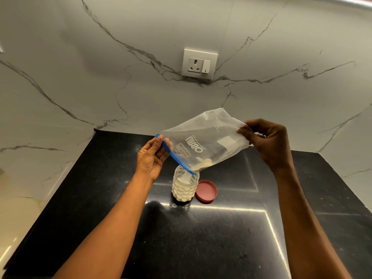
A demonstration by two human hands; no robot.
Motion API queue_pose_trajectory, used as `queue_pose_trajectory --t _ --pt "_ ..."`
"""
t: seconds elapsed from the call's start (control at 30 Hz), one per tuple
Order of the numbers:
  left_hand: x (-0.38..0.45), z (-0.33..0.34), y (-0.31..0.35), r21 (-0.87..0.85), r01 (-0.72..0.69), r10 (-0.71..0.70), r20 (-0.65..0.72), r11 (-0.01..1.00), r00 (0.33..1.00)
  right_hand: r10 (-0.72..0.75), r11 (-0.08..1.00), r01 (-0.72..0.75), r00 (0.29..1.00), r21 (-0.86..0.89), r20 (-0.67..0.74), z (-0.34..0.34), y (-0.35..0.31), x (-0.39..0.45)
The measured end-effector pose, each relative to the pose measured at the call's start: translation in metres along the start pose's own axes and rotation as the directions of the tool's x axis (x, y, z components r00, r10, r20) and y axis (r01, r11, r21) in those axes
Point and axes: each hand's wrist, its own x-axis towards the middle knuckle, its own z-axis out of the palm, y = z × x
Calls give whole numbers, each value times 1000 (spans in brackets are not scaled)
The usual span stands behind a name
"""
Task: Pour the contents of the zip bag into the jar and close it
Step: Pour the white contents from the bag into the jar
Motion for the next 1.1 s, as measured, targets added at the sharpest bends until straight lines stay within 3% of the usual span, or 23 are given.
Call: queue_pose_trajectory --t 1.1 --pt "0 -2 6 -16 -1 1 -3 1000 1000 -43 999 44 999 -24 7 5 0 5"
